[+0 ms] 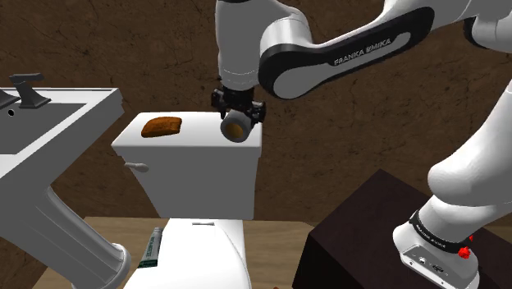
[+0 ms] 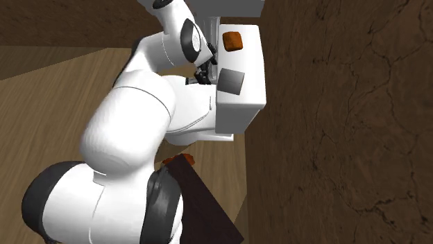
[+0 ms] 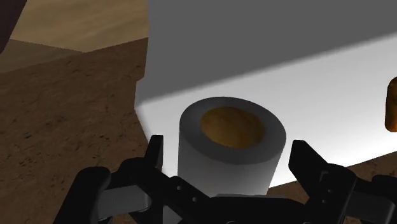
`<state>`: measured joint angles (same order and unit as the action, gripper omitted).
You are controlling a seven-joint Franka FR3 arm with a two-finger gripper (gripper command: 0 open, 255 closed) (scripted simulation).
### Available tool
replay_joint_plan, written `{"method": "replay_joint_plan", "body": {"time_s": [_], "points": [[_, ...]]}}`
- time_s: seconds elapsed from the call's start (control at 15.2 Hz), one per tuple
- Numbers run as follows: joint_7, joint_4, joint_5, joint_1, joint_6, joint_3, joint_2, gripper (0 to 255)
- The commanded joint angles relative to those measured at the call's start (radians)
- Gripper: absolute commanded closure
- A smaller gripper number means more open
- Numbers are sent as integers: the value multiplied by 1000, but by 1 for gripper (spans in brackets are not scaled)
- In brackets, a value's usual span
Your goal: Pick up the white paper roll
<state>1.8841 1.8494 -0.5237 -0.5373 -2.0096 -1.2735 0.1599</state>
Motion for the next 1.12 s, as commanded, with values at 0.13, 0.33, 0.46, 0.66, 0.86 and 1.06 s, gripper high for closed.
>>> {"method": "replay_joint_plan", "body": {"time_s": [0.13,0.33,0.46,0.66,0.86,1.06], "points": [[265,-243,-287,316,161,198,266,0],[305,-276,-325,365,172,236,311,0],[318,-257,-334,363,153,240,317,0],[338,-230,-349,363,126,249,327,0],[342,-225,-353,363,119,251,330,255],[342,-228,-355,366,121,253,333,255]]}}
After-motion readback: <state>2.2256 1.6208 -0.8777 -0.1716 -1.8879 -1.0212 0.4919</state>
